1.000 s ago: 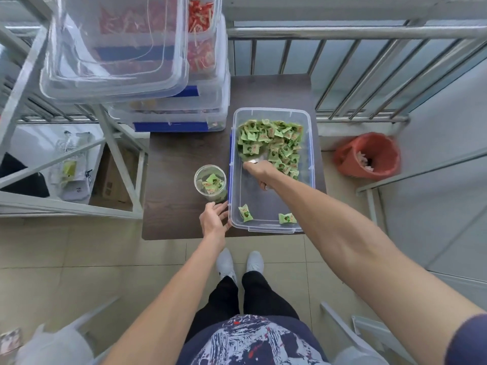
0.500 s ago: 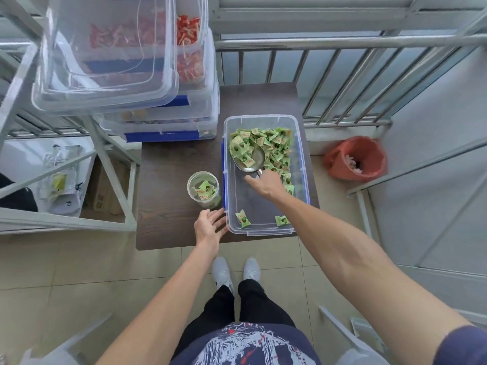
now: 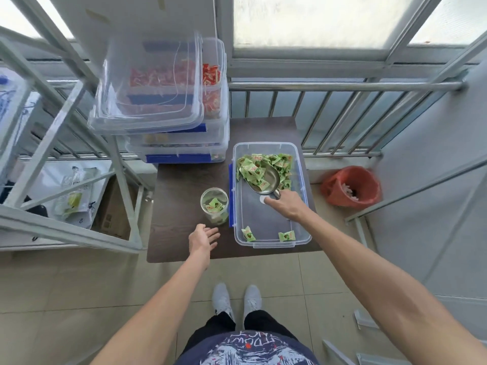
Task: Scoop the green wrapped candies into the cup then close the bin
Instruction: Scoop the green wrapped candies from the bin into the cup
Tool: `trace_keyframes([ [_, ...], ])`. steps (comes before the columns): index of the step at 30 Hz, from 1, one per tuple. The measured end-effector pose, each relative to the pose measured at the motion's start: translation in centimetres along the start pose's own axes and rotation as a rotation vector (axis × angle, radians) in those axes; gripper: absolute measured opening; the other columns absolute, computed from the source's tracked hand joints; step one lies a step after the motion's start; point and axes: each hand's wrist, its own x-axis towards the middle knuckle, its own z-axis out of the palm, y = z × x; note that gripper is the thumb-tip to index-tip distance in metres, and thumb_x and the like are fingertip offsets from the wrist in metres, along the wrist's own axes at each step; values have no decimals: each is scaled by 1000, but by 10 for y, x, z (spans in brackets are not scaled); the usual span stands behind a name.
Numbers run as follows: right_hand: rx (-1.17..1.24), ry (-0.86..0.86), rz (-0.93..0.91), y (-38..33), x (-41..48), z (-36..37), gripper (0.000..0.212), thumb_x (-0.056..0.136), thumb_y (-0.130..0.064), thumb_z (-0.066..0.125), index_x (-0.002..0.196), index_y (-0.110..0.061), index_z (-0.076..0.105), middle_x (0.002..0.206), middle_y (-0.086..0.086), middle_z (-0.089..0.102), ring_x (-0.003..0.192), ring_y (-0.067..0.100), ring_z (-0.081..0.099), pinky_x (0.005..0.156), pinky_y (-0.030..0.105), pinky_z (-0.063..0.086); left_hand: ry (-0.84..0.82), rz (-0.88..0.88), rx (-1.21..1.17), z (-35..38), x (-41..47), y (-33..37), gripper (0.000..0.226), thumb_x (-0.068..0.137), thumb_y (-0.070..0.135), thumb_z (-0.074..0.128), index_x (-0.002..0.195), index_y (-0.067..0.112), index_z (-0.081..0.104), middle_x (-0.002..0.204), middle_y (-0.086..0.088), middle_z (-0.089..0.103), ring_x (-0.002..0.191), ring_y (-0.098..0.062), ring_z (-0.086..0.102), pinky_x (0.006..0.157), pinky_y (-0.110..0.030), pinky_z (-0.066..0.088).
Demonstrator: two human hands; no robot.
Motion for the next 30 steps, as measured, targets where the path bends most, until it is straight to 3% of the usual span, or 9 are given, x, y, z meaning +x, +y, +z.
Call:
trace_keyframes([
  [2,-18,-21,-32,-4,-8,-6,47,87,-52,59,65,-15,40,59,1,46,57,21,42,54,34,30,69,52,-24,-7,4,9,36,95,25,38,112,2,61,106,-14,74,93,-27,70,76,-34,49],
  [5,-55,-62,-78,-14,-21,-16,43,88,-45,60,65,-14,40,61,3,45,56,20,39,54,33,29,138,136,-68,-11,10,26,26,89,22,39,89,9,62,100,-14,76,85,-25,72,71,-32,50],
  [9,-161,-146,-101,-23,-27,-23,44,82,-52,59,67,-14,45,64,3,49,57,19,42,56,34,33,187,227,-115,-10,11,45,23,85,21,41,81,12,62,100,-12,76,87,-24,72,84,-36,54],
  [13,-278,-257,-121,-42,-32,-27,45,82,-55,57,69,-14,47,66,2,50,58,20,43,56,32,33,98,270,-158,-7,8,55,30,88,25,41,105,10,60,122,-12,70,110,-24,66,93,-36,50],
  [17,-357,-333,-116,-67,-37,-31,41,88,-50,59,72,-13,50,69,2,53,61,20,45,57,32,34,-58,247,-219,0,5,58,42,99,20,37,136,2,46,144,-18,54,133,-28,51,111,-40,40],
  [23,-486,-400,-86,-95,-33,-34,69,74,-73,51,86,-7,68,86,10,69,71,24,59,63,33,44,-121,209,-274,-3,6,61,48,102,21,36,145,0,40,149,-18,48,137,-27,48,113,-39,38],
  [26,-547,-432,-47,-110,-36,-38,57,79,-70,54,74,-13,61,73,7,63,61,23,52,59,32,41,-149,204,-292,-5,9,64,51,103,23,36,149,0,35,150,-18,47,138,-27,47,104,-34,40],
  [30,-624,-452,7,-135,-41,-40,53,83,-67,56,73,-15,56,67,4,54,57,22,45,58,32,38,-164,195,-313,-5,12,66,51,104,23,36,149,-1,34,151,-20,46,138,-28,47,106,-35,40],
])
